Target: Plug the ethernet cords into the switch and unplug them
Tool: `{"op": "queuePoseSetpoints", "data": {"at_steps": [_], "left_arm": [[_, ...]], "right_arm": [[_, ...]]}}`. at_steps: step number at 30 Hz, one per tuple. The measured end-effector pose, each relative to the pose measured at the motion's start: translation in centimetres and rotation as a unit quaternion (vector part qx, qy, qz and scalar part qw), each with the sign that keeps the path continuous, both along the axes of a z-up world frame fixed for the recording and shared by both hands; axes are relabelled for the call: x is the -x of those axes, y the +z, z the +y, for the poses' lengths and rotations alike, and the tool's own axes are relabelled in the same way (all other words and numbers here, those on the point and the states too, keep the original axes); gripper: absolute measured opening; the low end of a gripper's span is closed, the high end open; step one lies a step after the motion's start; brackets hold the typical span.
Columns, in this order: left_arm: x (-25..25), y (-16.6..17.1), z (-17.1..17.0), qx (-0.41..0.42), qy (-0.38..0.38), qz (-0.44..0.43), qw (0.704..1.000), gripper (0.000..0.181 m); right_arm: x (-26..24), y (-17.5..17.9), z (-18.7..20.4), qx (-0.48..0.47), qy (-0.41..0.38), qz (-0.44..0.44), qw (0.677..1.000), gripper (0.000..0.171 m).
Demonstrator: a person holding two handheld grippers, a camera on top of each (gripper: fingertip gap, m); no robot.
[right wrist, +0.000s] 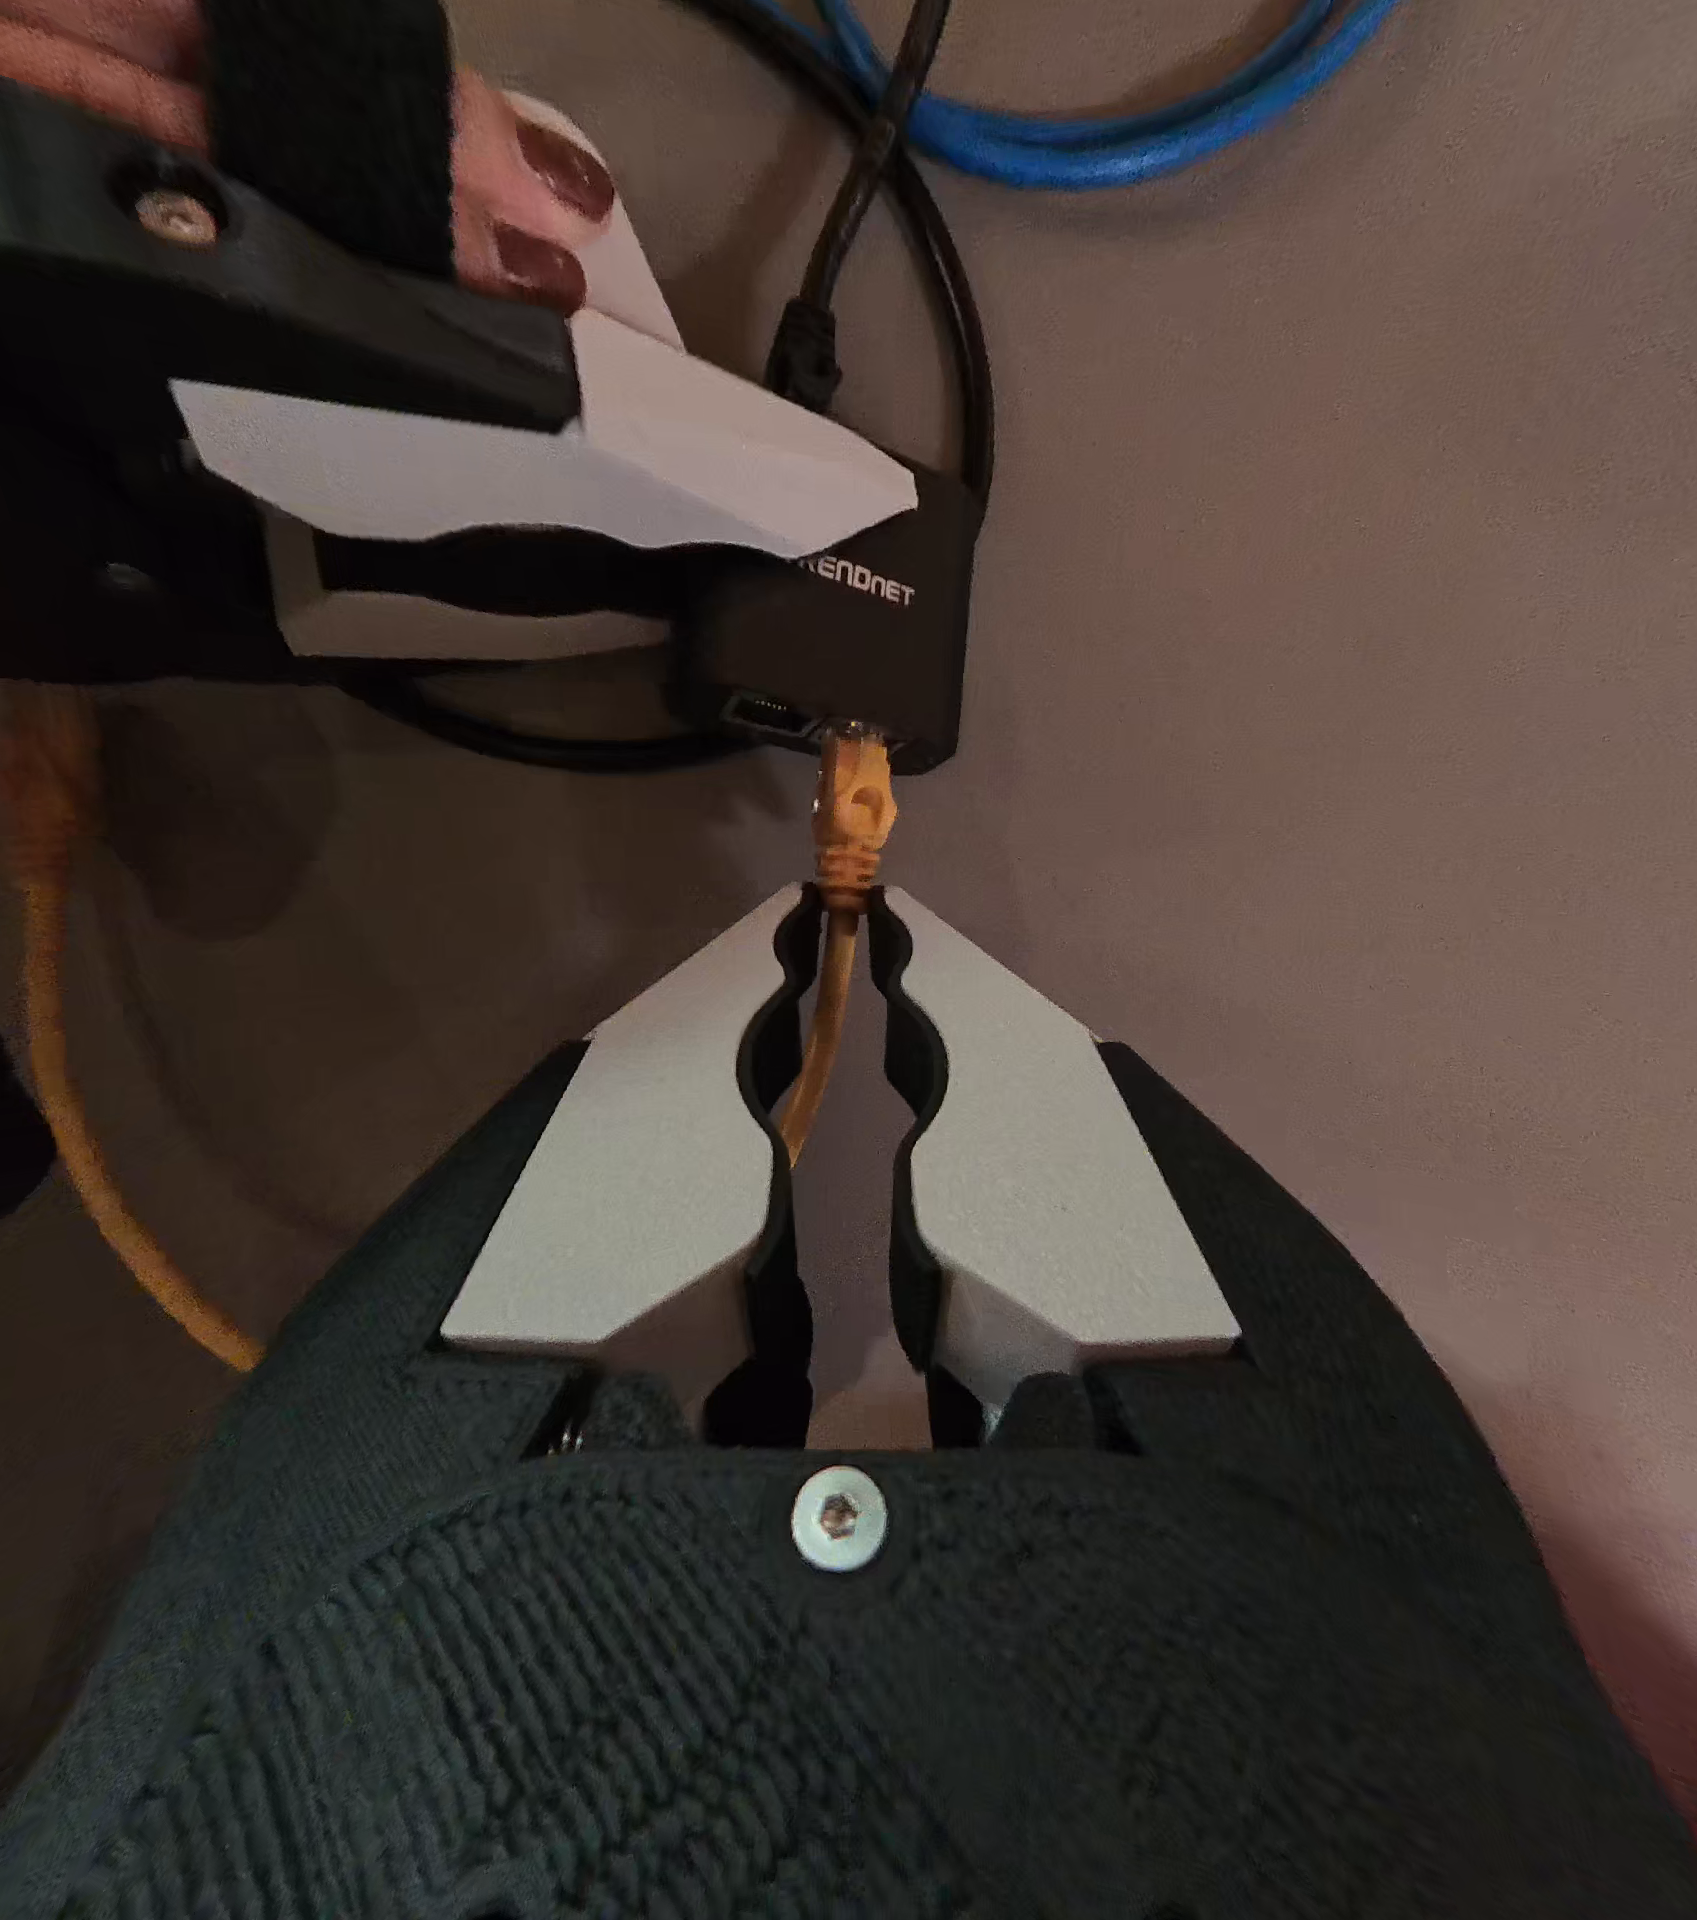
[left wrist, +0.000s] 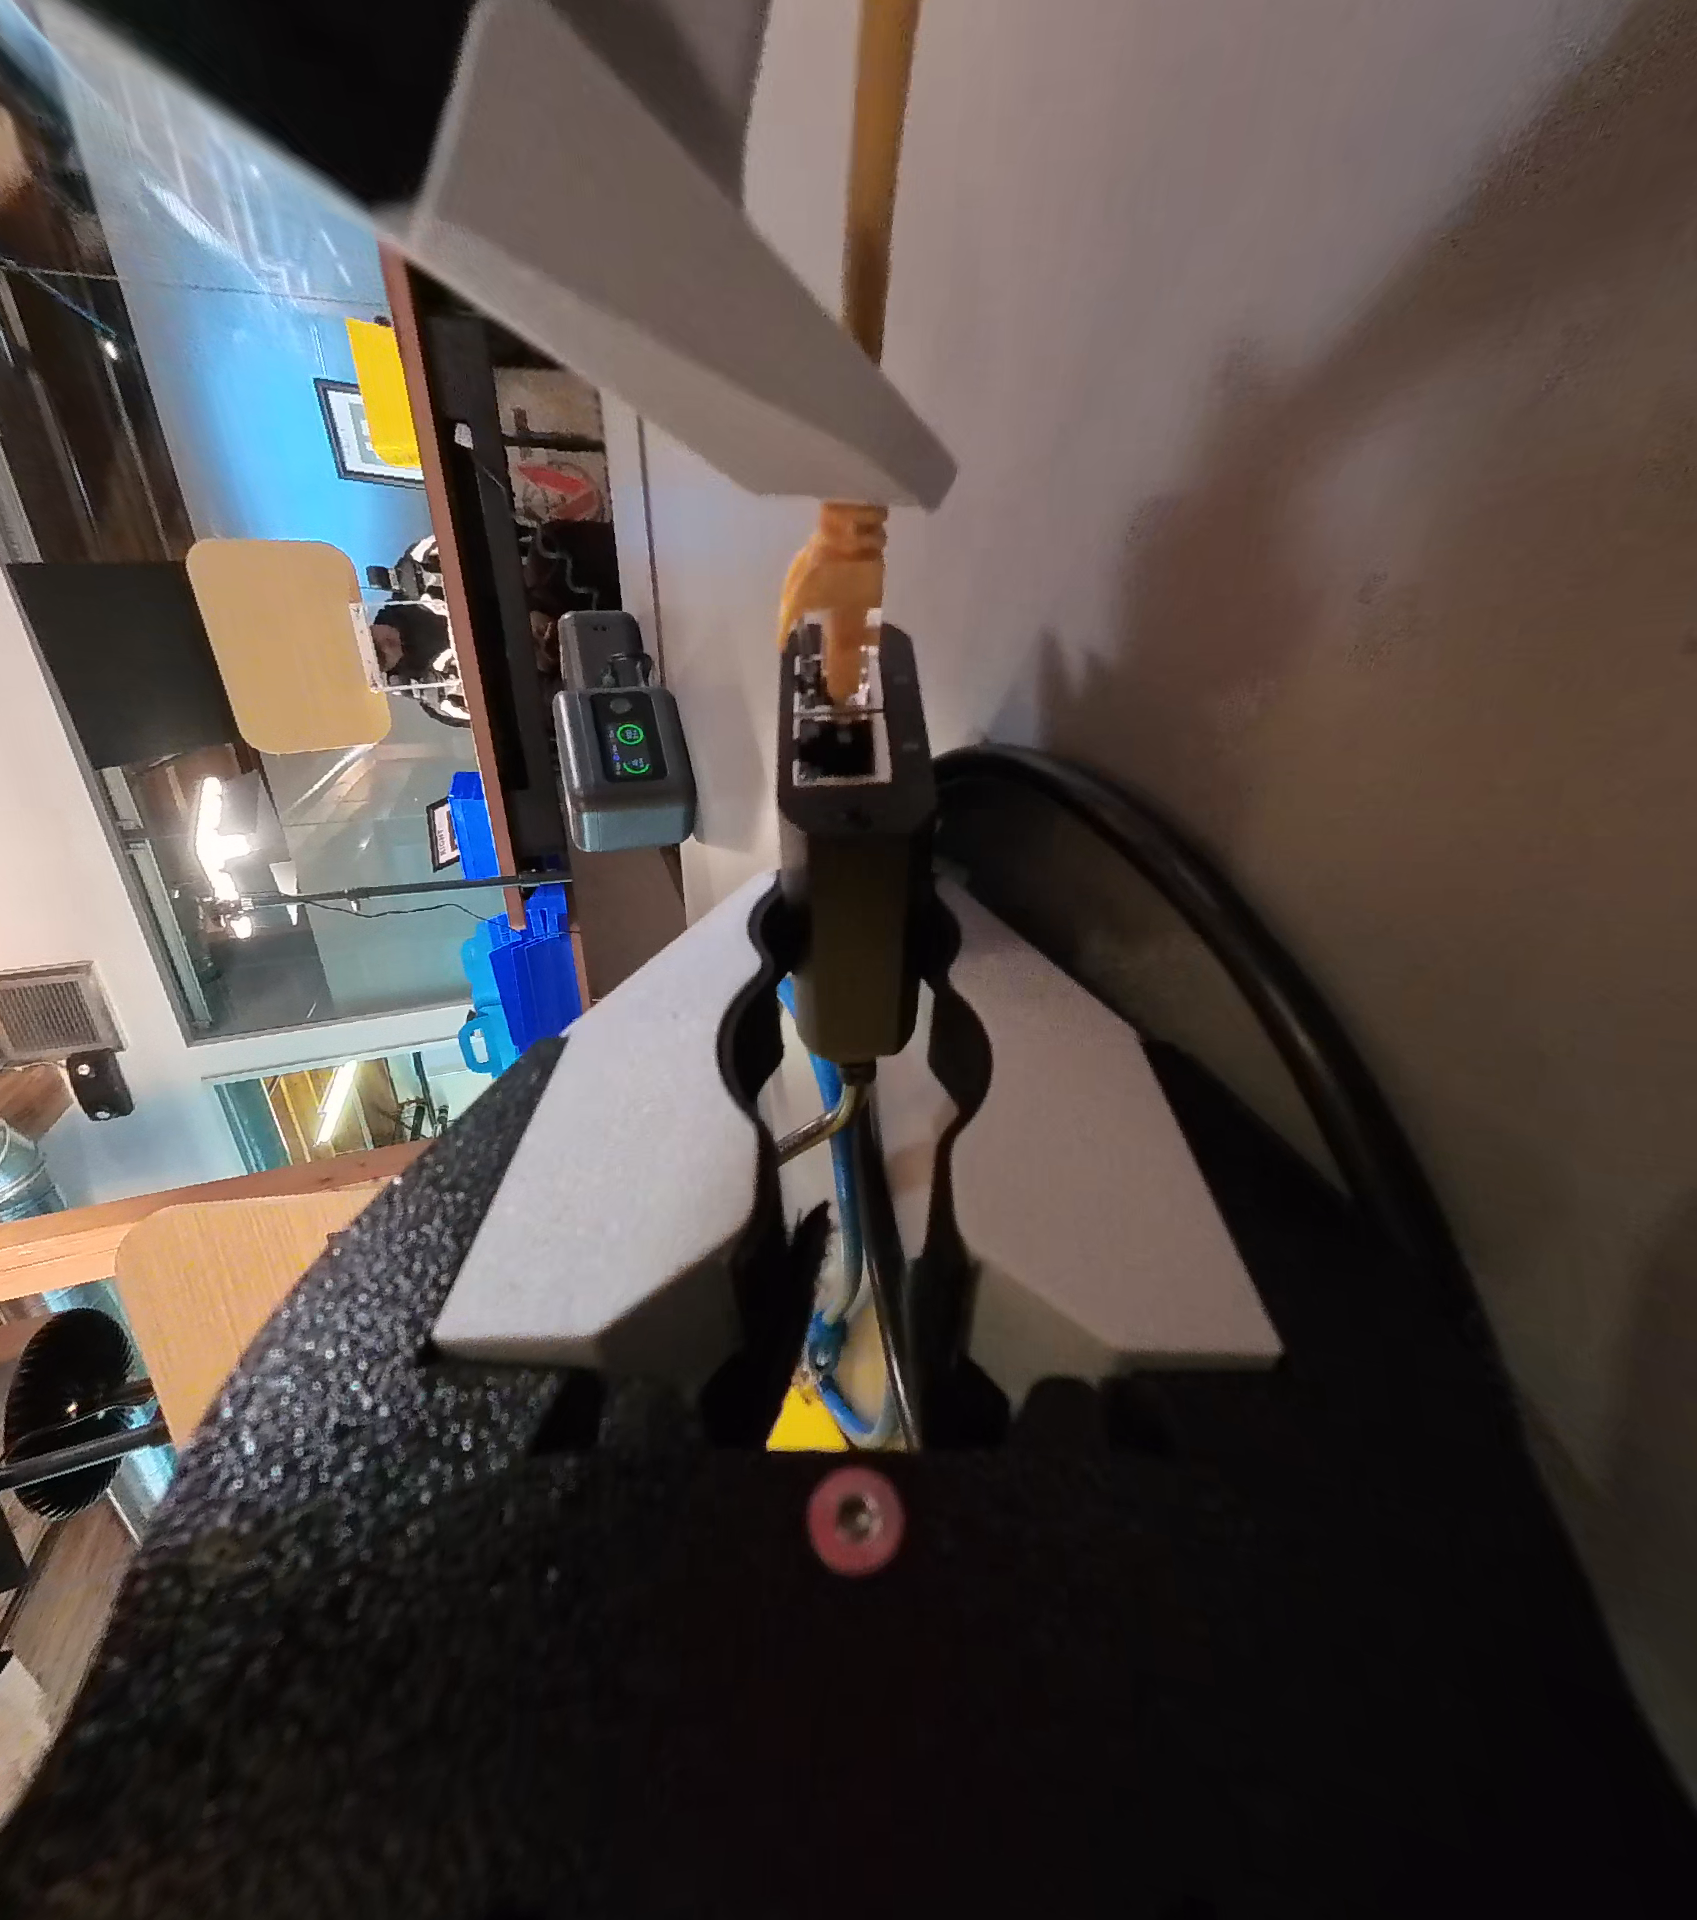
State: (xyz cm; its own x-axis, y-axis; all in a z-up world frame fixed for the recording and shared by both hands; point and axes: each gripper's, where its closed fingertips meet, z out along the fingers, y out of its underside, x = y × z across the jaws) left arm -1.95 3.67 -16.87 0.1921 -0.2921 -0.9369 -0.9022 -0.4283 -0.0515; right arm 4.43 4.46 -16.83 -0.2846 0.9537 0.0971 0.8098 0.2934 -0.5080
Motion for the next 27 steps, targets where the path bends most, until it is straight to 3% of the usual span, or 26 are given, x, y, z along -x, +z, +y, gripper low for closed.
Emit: {"op": "queuePoseSetpoints", "data": {"at_steps": [10,16,27], "left_arm": [[0.0,0.0,-0.1,-0.016,-0.010,-0.031,0.999,0.022],[0.0,0.3,0.1,-0.039,-0.018,-0.049,0.998,0.029],[-0.6,1.1,-0.1,-0.058,-0.045,-0.012,0.997,0.021]], "right_arm": [[0.4,0.3,-0.3,0.128,-0.001,0.147,0.981,0.008],[0.4,0.3,-0.3,0.097,0.026,0.181,0.978,0.008],[0.2,1.1,-0.2,0.094,0.012,0.206,0.974,0.007]]}}
